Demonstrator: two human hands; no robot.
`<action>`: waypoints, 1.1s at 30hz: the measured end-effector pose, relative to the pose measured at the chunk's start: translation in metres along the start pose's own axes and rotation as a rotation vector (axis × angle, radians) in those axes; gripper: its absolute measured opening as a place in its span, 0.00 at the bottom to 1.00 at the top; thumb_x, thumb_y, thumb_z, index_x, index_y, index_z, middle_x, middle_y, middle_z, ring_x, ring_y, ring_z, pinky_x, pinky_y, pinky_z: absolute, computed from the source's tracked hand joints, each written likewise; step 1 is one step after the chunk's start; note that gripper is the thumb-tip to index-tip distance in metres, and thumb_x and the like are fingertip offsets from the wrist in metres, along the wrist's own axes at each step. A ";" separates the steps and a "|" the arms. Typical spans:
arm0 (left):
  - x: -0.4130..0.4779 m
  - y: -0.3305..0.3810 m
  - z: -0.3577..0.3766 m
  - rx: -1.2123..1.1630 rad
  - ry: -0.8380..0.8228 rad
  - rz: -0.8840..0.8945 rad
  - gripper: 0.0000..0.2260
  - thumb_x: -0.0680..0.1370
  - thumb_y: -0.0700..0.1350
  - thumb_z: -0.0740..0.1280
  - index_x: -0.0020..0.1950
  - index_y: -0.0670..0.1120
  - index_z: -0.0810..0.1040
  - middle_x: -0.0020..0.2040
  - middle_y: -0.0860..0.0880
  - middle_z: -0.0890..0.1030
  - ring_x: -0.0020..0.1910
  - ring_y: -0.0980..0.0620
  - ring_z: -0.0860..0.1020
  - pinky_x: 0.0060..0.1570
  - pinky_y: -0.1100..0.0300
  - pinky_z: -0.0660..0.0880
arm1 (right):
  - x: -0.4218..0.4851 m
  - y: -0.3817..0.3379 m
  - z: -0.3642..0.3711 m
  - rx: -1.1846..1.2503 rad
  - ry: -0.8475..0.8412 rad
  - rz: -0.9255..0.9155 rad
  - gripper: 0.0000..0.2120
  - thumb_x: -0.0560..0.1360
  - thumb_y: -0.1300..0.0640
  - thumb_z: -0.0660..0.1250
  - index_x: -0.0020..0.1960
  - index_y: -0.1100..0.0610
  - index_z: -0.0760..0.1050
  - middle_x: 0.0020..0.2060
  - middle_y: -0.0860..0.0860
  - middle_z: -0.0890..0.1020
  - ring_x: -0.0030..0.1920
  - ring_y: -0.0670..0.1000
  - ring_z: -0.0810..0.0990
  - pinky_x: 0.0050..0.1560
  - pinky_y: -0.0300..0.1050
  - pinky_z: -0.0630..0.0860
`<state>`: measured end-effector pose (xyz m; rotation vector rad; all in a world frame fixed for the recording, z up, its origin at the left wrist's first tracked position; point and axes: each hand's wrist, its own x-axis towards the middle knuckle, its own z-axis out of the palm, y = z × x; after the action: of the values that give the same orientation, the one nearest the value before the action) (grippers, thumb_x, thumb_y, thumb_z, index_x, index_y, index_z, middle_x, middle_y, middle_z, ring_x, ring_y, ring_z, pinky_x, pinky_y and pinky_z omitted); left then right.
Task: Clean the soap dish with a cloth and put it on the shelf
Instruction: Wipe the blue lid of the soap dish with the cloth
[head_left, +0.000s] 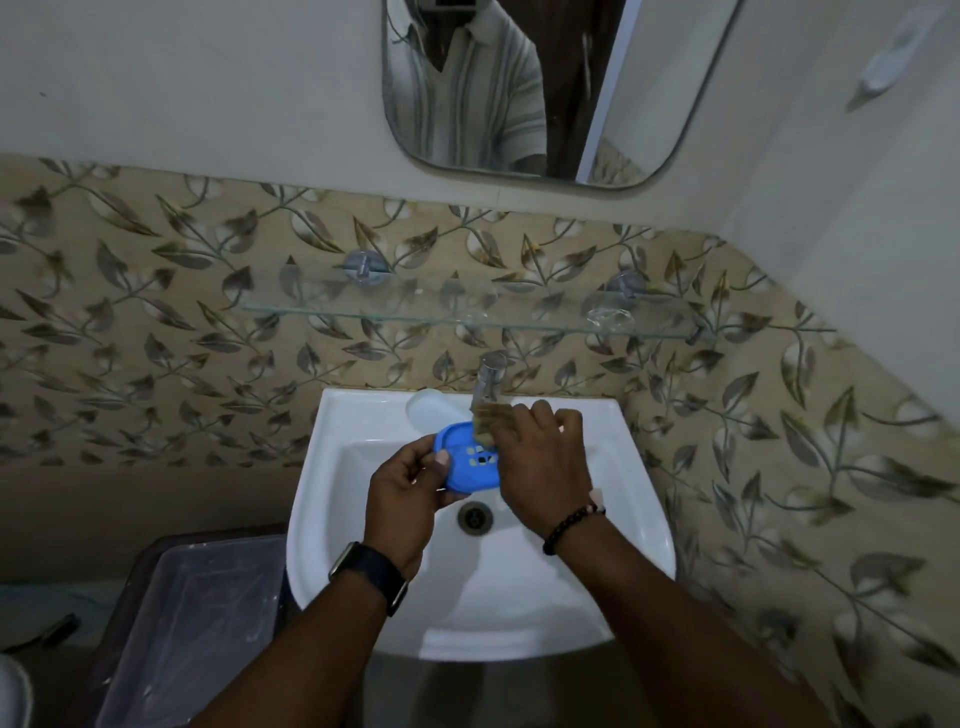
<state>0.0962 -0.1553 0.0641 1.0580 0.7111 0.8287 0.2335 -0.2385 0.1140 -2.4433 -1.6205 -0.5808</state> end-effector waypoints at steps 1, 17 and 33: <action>-0.001 0.001 -0.001 0.001 -0.009 -0.002 0.11 0.82 0.37 0.65 0.64 0.39 0.79 0.56 0.40 0.86 0.51 0.42 0.86 0.48 0.49 0.84 | -0.001 -0.012 -0.001 0.107 -0.014 0.047 0.14 0.69 0.59 0.65 0.53 0.48 0.80 0.50 0.48 0.81 0.52 0.55 0.75 0.50 0.50 0.62; 0.006 0.038 -0.015 -0.088 0.025 0.061 0.12 0.83 0.36 0.64 0.66 0.39 0.78 0.53 0.45 0.84 0.43 0.57 0.86 0.41 0.60 0.84 | -0.003 -0.043 -0.040 0.259 -0.033 0.056 0.17 0.71 0.60 0.66 0.55 0.44 0.81 0.55 0.46 0.80 0.59 0.54 0.74 0.54 0.53 0.64; 0.011 0.038 -0.005 0.059 0.032 0.169 0.10 0.82 0.35 0.64 0.61 0.43 0.81 0.52 0.43 0.83 0.45 0.55 0.86 0.40 0.60 0.83 | 0.029 -0.005 -0.021 0.033 0.102 0.011 0.13 0.72 0.53 0.62 0.51 0.46 0.83 0.45 0.50 0.78 0.51 0.57 0.73 0.51 0.55 0.67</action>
<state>0.0883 -0.1337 0.0967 1.1722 0.6827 0.9764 0.2339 -0.2188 0.1441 -2.3564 -1.5643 -0.6608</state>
